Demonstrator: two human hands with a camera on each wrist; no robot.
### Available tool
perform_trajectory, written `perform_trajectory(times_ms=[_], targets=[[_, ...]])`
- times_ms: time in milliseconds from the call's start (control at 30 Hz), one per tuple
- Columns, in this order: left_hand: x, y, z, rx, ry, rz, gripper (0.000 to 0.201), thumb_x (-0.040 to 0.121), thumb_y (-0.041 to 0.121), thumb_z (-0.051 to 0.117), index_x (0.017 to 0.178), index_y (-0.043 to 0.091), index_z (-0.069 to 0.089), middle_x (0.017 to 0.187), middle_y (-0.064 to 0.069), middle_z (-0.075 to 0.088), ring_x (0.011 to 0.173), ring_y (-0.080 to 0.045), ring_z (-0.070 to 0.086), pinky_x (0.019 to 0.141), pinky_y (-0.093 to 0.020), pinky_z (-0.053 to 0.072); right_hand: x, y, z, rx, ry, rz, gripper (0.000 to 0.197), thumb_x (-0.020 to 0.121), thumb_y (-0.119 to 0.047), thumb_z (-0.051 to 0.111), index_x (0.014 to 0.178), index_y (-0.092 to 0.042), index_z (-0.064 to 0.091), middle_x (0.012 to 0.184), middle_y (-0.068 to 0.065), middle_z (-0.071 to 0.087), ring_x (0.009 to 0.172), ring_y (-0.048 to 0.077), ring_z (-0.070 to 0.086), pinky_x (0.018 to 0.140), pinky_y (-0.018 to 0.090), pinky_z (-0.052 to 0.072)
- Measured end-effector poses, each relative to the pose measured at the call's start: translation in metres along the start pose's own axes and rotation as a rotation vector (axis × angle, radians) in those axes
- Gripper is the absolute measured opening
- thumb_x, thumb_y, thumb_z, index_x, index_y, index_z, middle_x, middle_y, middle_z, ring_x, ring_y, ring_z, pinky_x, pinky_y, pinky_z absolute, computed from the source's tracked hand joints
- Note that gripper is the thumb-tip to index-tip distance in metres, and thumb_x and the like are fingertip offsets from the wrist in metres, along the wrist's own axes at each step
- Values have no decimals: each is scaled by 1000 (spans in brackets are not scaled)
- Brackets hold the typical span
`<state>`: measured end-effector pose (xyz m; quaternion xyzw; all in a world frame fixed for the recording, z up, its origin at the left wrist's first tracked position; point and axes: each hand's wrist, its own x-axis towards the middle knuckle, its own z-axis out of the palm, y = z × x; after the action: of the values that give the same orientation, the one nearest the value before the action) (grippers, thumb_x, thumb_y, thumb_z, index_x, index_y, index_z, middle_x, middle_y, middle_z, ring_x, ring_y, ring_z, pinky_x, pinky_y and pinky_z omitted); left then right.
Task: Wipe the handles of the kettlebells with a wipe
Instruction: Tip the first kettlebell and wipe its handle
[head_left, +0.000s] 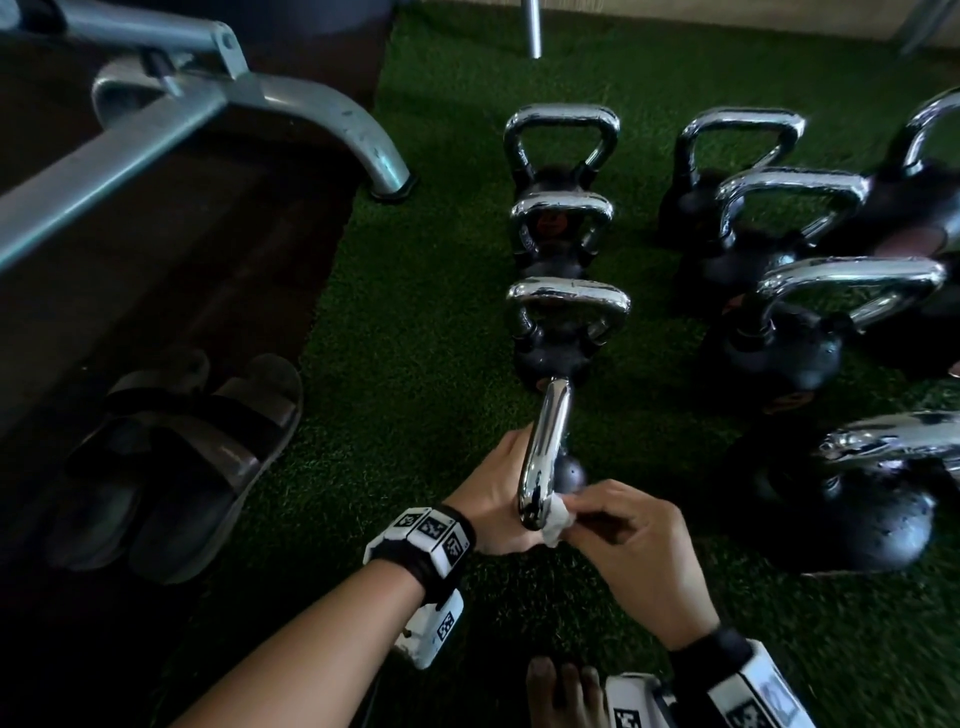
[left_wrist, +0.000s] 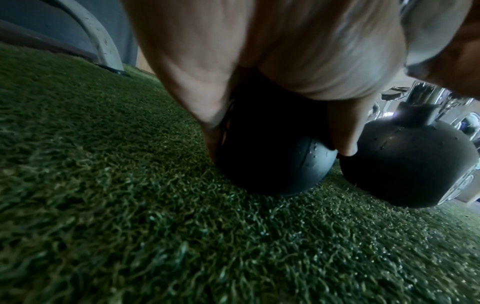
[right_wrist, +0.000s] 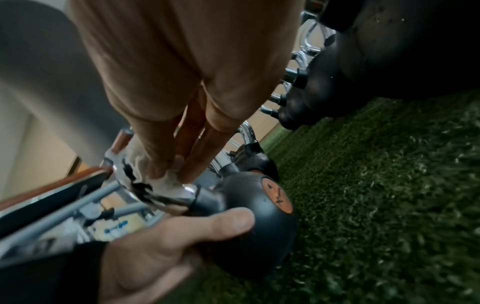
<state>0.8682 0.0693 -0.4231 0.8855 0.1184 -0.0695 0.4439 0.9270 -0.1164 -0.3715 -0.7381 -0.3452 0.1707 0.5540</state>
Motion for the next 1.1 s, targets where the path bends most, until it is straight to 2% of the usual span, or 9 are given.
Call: perform_trajectory(times_ms=[167,267,367,600,700,767,833,1000,1100], targets=[[0,1,-3,29,-4,42,84,71,36,82,133,40,26,136,4,37,127,-15,45,109,-38,47,10,9,0,-170,-89,-153,17,80,1,82,91,-12,83,96,-12,75,90,1,72,81,18,58],[-2,1,-4,16,2,101,93,71,37,85,144,28,28,123,32,22,133,-12,37,114,-39,42,29,15,-9,-239,-213,-212,22,79,12,76,91,-6,81,98,-7,72,93,-3,69,83,9,52],[-4,4,-7,48,13,151,103,71,28,90,152,17,28,113,39,17,137,-16,37,115,-38,41,49,17,-10,-254,-323,-170,21,81,9,75,90,-10,81,101,-8,70,95,0,67,81,7,49],[-8,9,-13,73,-7,153,110,70,29,93,154,16,24,131,27,18,142,-16,33,118,-43,38,51,11,-12,14,-507,51,34,86,5,65,86,-26,81,109,-5,70,103,18,70,88,43,58],[-9,11,-13,66,2,155,108,71,26,92,154,13,26,140,17,23,143,-19,32,119,-44,36,52,13,-11,-52,-475,49,29,86,3,67,85,-24,79,105,-7,72,98,15,71,85,40,58],[-9,10,-13,75,-8,165,104,71,28,92,153,14,30,127,31,14,141,-14,30,121,-39,33,47,10,-8,-4,-438,79,30,87,7,68,90,-20,80,102,-4,75,96,15,72,85,32,58],[-8,8,-12,109,-24,162,97,72,32,91,150,16,36,114,38,9,135,-7,26,121,-34,31,37,7,-6,211,-380,203,23,89,8,69,97,-10,80,101,7,78,96,21,74,88,33,59],[-9,8,-8,49,4,152,98,72,27,90,148,25,28,123,58,7,140,-11,32,117,-39,39,29,6,6,757,-156,468,26,84,-6,69,108,5,71,95,21,77,79,22,74,69,27,61],[-8,7,-7,72,12,213,94,71,23,91,145,24,33,120,46,16,140,-17,33,117,-42,39,34,5,12,861,-92,483,21,83,-2,69,103,4,65,88,20,75,71,23,74,62,30,62]])
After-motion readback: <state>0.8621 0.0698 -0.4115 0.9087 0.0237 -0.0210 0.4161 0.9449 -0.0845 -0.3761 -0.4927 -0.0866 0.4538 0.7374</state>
